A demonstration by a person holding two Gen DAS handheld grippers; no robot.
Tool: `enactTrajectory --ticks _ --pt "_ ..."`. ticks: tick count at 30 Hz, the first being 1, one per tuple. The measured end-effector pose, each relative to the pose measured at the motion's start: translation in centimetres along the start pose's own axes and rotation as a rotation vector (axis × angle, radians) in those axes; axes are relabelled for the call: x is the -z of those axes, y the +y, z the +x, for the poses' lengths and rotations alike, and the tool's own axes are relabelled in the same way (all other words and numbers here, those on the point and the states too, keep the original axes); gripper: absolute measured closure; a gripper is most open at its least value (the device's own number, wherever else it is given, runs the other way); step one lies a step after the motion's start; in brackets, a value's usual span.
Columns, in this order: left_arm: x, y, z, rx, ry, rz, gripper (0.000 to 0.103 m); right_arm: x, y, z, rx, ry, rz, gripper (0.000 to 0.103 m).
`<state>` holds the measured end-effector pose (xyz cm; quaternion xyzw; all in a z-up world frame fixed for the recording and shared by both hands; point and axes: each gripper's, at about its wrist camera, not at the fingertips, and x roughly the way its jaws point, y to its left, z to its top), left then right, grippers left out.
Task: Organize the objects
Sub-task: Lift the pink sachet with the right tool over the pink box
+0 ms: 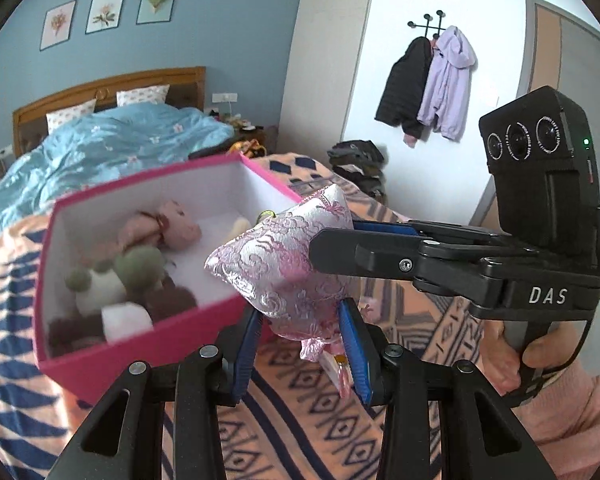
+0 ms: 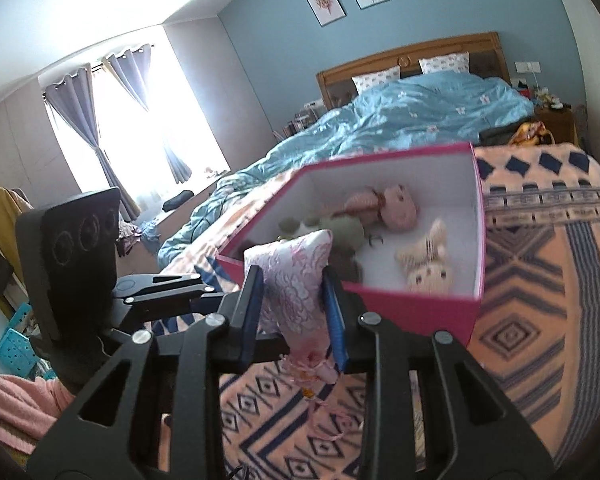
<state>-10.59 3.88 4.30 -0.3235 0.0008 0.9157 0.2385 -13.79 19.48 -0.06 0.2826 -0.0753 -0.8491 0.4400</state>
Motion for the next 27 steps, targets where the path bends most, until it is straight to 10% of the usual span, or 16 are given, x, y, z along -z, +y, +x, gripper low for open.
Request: enactTrajectory --ticks 27 --pt "-8.4 3.1 1.8 -0.157 -0.101 0.025 0.063 -8.7 -2.5 3.9 0.002 -0.095 0.011 0.073"
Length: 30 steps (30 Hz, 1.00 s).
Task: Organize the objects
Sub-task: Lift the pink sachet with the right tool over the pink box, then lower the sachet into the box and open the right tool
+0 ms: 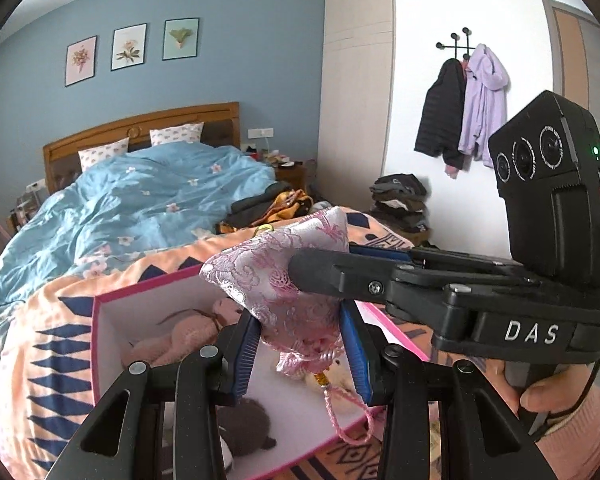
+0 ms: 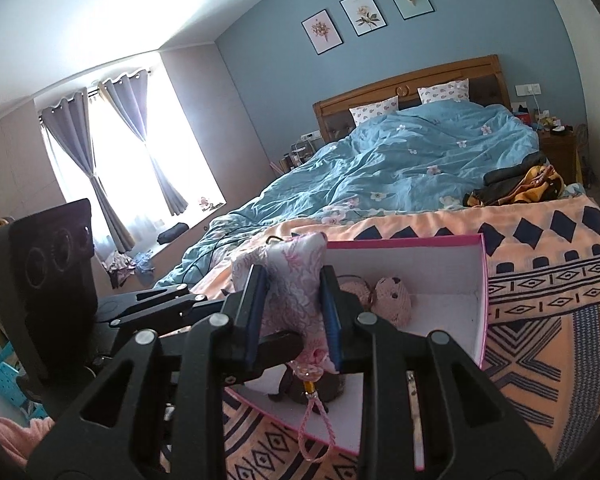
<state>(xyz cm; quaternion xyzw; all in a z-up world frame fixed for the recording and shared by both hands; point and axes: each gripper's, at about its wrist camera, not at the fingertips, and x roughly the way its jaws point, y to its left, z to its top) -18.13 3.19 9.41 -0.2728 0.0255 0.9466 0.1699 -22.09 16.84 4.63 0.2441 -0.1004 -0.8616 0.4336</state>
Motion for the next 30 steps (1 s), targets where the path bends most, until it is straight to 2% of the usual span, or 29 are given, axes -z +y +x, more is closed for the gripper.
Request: enactTrajectory --ticks 8,18,25,30 --pt "-0.5 0.5 1.7 -0.026 0.024 0.009 0.063 -0.5 -1.2 1.1 0.015 -0.005 0.027 0.073" --pt "0.4 0.0 4.8 -0.066 0.089 0.038 0.063 0.7 -3.1 2.6 0.058 0.047 0.065 0.073" --pt "1.3 -0.2 7.2 -0.057 0.161 0.034 0.063 1.9 -4.4 3.4 0.106 0.103 0.084 0.073" --pt "1.7 -0.5 9.1 -0.075 0.236 0.03 0.062 2.5 -5.0 4.2 0.18 0.141 0.07 0.073"
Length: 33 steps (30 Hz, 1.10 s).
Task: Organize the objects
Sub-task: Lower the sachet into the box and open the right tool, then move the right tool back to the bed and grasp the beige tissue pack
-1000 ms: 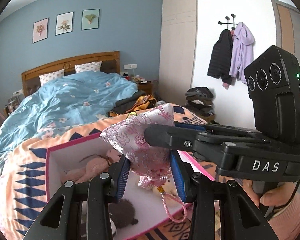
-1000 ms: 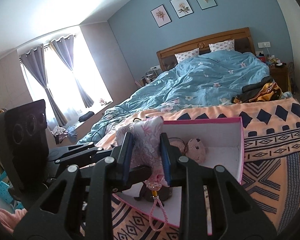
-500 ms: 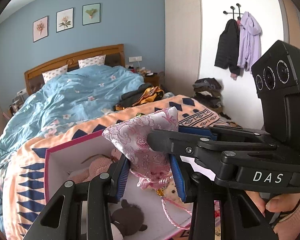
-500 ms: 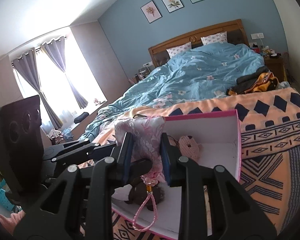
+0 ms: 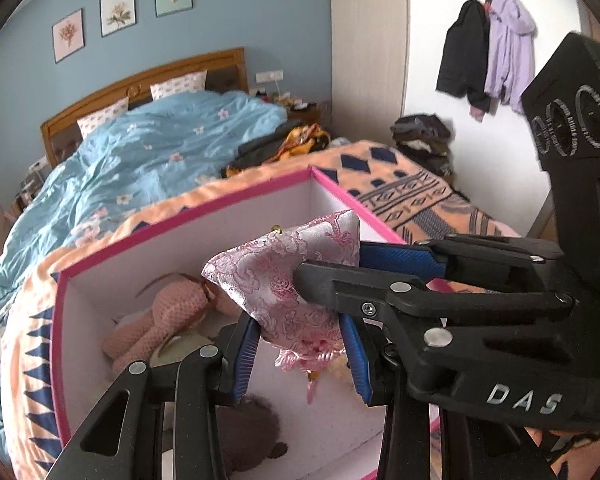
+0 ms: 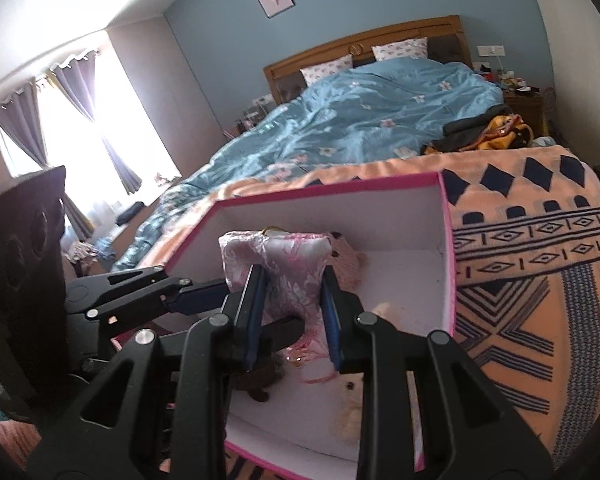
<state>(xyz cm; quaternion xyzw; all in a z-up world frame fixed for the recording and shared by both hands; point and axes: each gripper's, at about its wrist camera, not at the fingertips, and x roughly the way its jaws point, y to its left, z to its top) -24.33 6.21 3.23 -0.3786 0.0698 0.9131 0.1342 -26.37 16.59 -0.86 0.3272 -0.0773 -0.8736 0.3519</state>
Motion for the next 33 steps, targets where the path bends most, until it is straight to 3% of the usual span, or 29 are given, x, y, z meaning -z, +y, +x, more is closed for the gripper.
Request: enactTrajectory --ticks 4,8,18,25,28,33 --pt "0.1 0.0 0.9 -0.006 0.033 -0.014 0.06 0.2 -0.5 0.4 0.099 0.016 0.013 0.072" --pt "0.4 0.6 1.0 -0.007 0.029 -0.037 0.05 0.3 -1.0 -0.5 0.135 -0.005 0.025 0.066" --pt "2.0 0.3 -1.2 0.009 -0.048 -0.038 0.038 1.5 -1.0 -2.5 0.105 -0.022 0.03 0.061" --pt "4.1 -1.1 -3.8 -0.032 -0.095 0.013 0.037 3.2 -0.3 -5.1 0.054 -0.052 0.015 0.051" --pt "4.9 -1.7 -4.9 -0.038 -0.115 0.019 0.019 4.3 0.0 -6.4 0.041 -0.057 0.002 0.048" --pt "6.3 -2.9 -6.8 -0.022 -0.153 0.018 0.018 5.9 -0.4 -8.2 0.043 -0.064 0.018 0.04"
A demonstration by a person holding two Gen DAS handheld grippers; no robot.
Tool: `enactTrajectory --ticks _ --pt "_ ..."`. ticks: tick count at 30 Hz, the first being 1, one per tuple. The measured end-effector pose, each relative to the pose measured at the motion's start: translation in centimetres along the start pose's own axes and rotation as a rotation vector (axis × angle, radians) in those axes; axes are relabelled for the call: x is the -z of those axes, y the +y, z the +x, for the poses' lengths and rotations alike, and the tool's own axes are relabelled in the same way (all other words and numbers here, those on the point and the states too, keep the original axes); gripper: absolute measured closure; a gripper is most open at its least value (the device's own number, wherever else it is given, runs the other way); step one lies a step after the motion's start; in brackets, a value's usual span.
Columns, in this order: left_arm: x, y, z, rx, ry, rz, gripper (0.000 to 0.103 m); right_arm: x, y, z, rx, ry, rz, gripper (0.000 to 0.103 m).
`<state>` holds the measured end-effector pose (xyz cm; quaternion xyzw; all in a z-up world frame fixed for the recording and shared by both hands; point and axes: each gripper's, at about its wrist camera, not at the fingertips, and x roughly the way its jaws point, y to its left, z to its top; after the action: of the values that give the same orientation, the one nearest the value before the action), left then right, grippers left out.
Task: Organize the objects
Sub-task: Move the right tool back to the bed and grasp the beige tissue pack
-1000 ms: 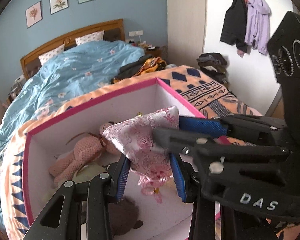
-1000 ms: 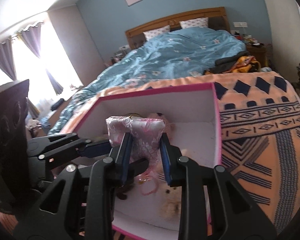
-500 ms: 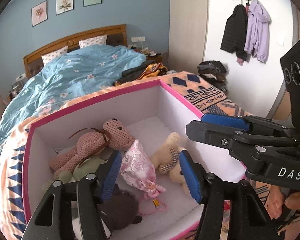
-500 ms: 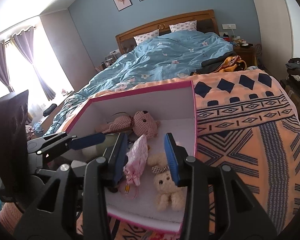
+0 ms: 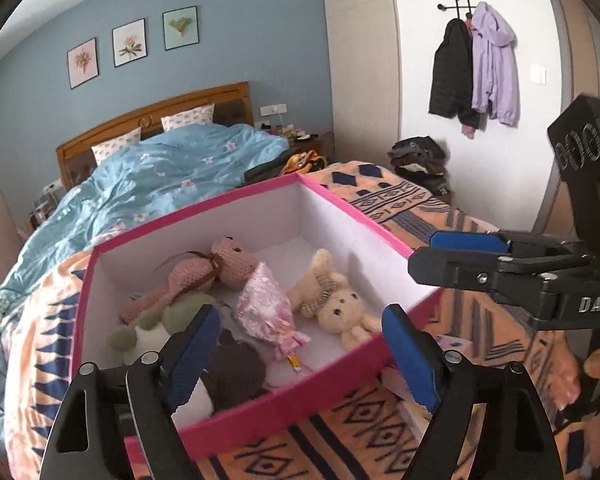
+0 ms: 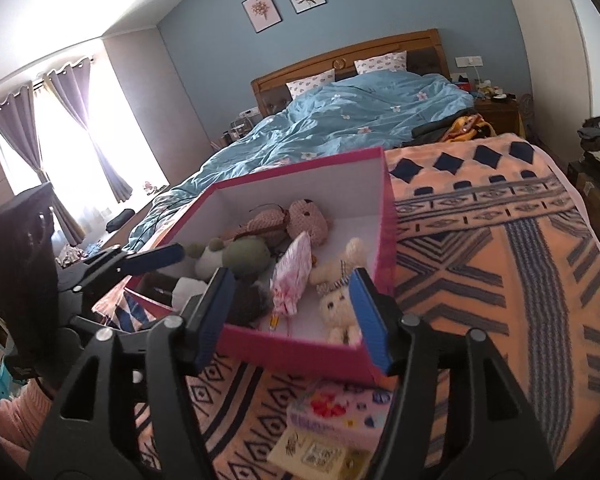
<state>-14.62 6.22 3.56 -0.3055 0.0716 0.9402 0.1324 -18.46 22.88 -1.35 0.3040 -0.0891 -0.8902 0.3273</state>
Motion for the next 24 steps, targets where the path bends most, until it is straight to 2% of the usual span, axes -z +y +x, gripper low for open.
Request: enactTrajectory --ticks 5,6,7,9,12,15,24 --pt "1.1 -0.6 -1.3 0.037 -0.011 -0.016 0.017 1.5 -0.4 -1.1 0.006 0.006 0.013 0.036" --pt "1.5 -0.8 -1.6 0.047 -0.014 -0.018 0.015 1.9 -0.5 -1.3 0.01 0.009 0.013 0.033" --pt "2.0 -1.1 -1.9 0.064 -0.015 -0.022 0.008 2.2 -0.6 -1.5 0.013 0.012 0.013 0.032" --pt "2.9 -1.7 -2.4 0.069 -0.024 -0.014 0.007 3.1 -0.9 -1.8 0.021 0.026 0.016 0.031" --pt "4.0 -2.6 -2.4 0.077 0.0 0.003 0.007 4.5 -1.6 -1.9 0.037 0.061 0.027 0.03" --pt "5.1 -2.9 -1.7 0.12 0.039 -0.016 0.007 6.0 -2.6 -1.6 0.048 0.101 0.056 0.03" --pt "7.5 -3.4 0.6 0.169 0.126 -0.057 0.007 8.9 -4.8 -0.8 0.051 0.172 0.145 0.03"
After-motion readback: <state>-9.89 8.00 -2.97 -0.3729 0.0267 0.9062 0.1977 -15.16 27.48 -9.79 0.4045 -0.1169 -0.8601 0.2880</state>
